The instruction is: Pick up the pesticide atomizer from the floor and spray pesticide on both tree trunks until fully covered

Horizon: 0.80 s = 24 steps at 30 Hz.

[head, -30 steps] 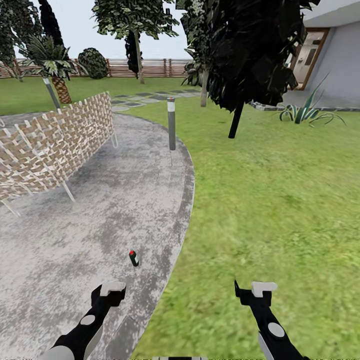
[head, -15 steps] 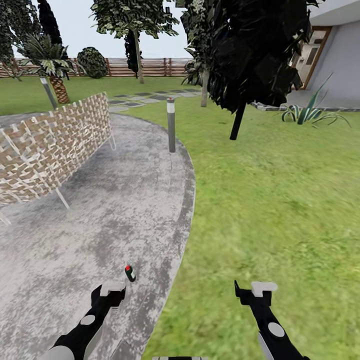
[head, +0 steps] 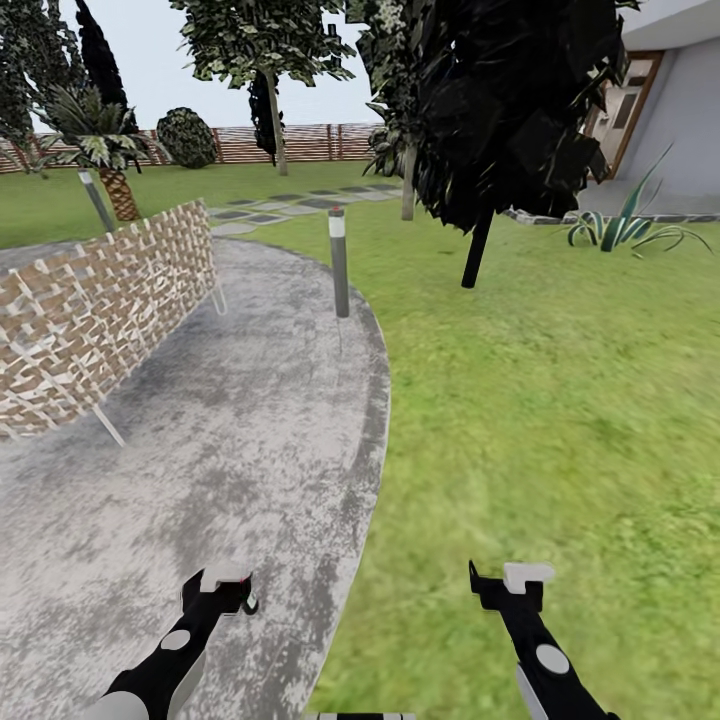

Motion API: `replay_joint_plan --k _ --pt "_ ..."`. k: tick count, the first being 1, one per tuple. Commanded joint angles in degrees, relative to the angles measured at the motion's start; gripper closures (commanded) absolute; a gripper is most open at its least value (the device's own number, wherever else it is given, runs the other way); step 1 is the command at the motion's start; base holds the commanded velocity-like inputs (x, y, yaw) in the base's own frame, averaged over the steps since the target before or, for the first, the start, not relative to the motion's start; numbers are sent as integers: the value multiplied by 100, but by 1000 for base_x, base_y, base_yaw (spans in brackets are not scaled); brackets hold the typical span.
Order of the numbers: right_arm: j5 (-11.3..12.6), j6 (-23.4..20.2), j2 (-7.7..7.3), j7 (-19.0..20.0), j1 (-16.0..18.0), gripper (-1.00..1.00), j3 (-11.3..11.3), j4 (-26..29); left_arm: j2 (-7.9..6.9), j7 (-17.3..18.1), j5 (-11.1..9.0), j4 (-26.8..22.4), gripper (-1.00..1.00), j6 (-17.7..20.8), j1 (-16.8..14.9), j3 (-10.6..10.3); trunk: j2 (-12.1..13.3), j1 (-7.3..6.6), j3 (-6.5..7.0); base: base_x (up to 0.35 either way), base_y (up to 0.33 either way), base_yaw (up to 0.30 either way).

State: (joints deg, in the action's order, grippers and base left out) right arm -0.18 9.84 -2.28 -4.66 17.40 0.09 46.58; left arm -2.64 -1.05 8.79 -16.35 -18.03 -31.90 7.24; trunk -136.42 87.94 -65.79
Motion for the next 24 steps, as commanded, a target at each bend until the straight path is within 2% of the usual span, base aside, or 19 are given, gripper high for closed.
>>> replay_joint_plan --k 1,11,17,24 --pt "0 0 0 0 0 -100 0 0 0 0 0 0 -100 -1 0 0 0 0 0 198 -91 0" --pt "0 5 0 0 0 -100 0 0 0 0 0 0 -100 -7 0 1 0 0 0 46 -25 0" --pt "0 9 0 0 0 -100 0 0 0 -4 0 0 -100 -7 0 5 0 0 0 126 -174 0" --pt "0 9 0 0 0 -100 0 0 11 0 0 0 -100 -7 0 0 0 0 0 31 -34 0"
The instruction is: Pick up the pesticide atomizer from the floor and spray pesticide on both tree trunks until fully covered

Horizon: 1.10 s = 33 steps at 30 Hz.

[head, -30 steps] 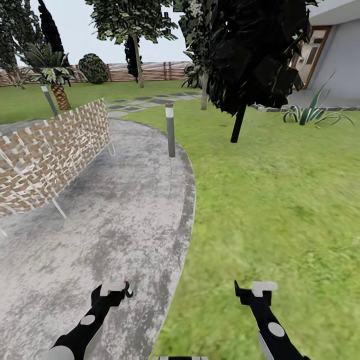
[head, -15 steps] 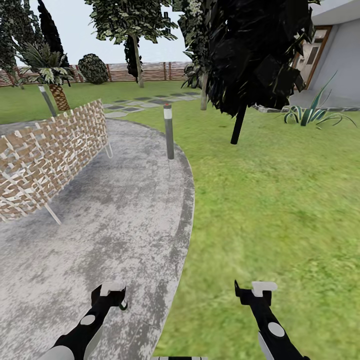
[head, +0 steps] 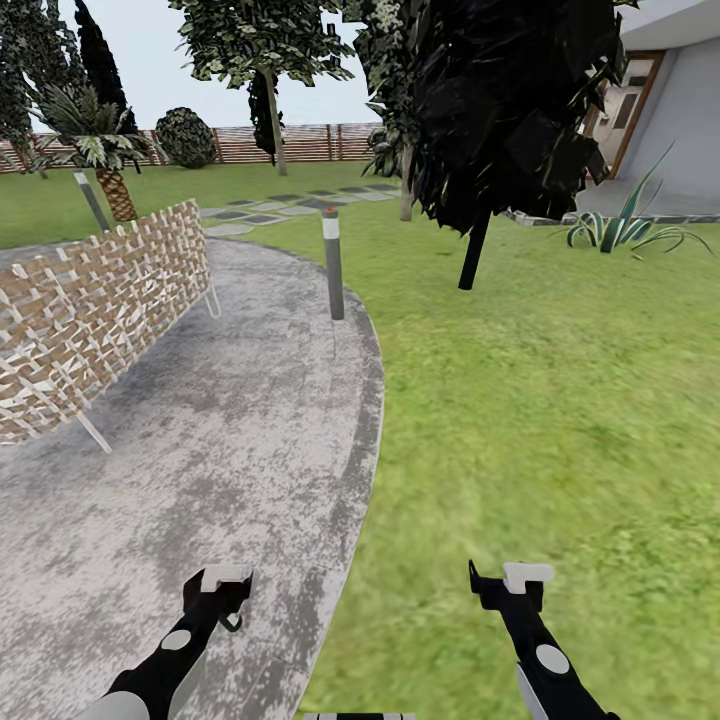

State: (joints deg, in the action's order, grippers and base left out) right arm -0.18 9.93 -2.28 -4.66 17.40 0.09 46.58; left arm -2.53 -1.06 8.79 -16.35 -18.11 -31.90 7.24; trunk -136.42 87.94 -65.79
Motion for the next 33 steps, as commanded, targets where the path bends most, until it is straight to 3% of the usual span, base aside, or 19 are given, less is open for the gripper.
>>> replay_joint_plan --k 1,6,22,33 --pt "0 0 0 0 0 -100 0 0 0 0 0 0 -100 0 0 -1 0 0 0 4 -4 0" --pt "0 0 0 0 0 -100 0 6 -3 0 0 -7 -100 -1 0 3 -40 22 -21 1 -1 0" --pt "0 0 0 0 0 -100 0 17 -11 -9 -54 -2 -100 -26 0 18 -682 373 -435 0 0 57" --pt "0 0 0 0 0 -100 0 18 -13 -20 -72 -42 -100 -59 -9 75 -697 402 -776 0 0 84"
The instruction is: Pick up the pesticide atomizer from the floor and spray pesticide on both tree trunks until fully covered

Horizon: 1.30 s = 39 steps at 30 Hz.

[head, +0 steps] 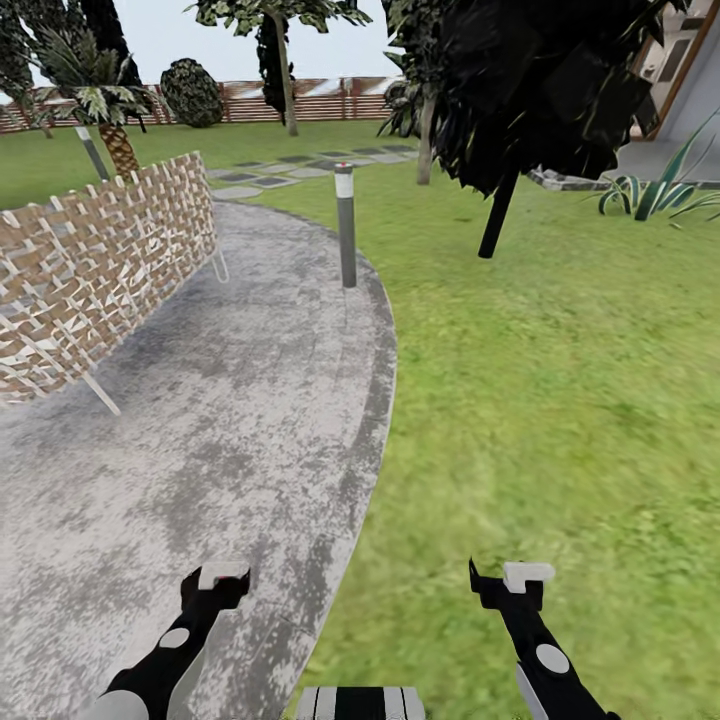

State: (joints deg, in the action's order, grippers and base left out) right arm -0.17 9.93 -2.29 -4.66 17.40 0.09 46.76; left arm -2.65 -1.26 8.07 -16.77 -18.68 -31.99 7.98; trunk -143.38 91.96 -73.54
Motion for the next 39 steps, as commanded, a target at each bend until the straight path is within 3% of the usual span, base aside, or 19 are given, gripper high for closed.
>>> replay_joint_plan --k 1,6,17,39 --pt "-1 0 0 0 0 -100 0 0 -2 -1 -2 -2 -100 -13 0 2 -2 2 -32 0 0 84" --pt "-1 0 0 0 0 -100 0 0 -7 -6 -118 10 -100 -91 0 90 -8 15 -184 0 0 81" --pt "-1 0 -4 0 0 -100 -8 0 -4 -2 -183 28 -100 -108 0 121 -8 15 -197 0 0 10" --pt "0 1 -9 -6 0 -100 -17 9 12 3 -180 -27 -100 -109 -1 83 -38 72 -858 0 0 0"
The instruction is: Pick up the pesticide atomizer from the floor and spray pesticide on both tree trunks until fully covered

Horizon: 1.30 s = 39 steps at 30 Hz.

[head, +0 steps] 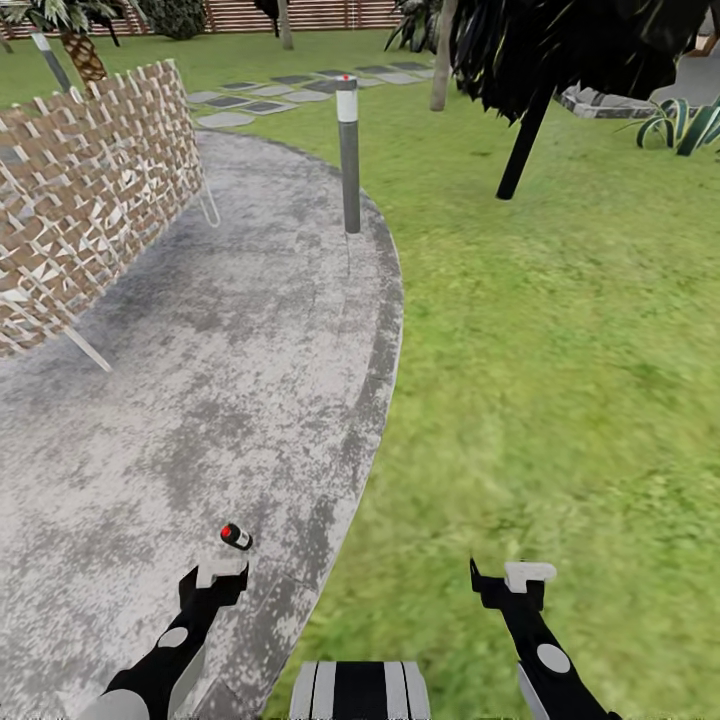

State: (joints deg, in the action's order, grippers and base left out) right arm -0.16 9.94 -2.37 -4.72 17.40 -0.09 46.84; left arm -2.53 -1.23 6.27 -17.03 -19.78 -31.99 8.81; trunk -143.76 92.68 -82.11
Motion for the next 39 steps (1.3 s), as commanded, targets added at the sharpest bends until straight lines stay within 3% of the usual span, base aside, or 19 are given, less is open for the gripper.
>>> replay_joint_plan --k 1,8,12,39 --pt "-1 1 0 2 0 -100 0 0 -1 0 2 -1 -100 -1 0 -4 -2 2 -32 0 0 0" --pt "-1 -1 -7 1 0 -100 0 0 -1 0 29 -15 -100 -42 0 -13 -11 20 -251 0 0 0" --pt "-1 -1 -8 3 0 -100 0 0 -1 0 16 21 -100 -382 0 -12 -16 30 -376 0 0 0" --pt "-1 0 -9 -2 0 -100 0 0 -10 0 5 58 -100 -502 0 -28 -16 30 -416 83 0 0"
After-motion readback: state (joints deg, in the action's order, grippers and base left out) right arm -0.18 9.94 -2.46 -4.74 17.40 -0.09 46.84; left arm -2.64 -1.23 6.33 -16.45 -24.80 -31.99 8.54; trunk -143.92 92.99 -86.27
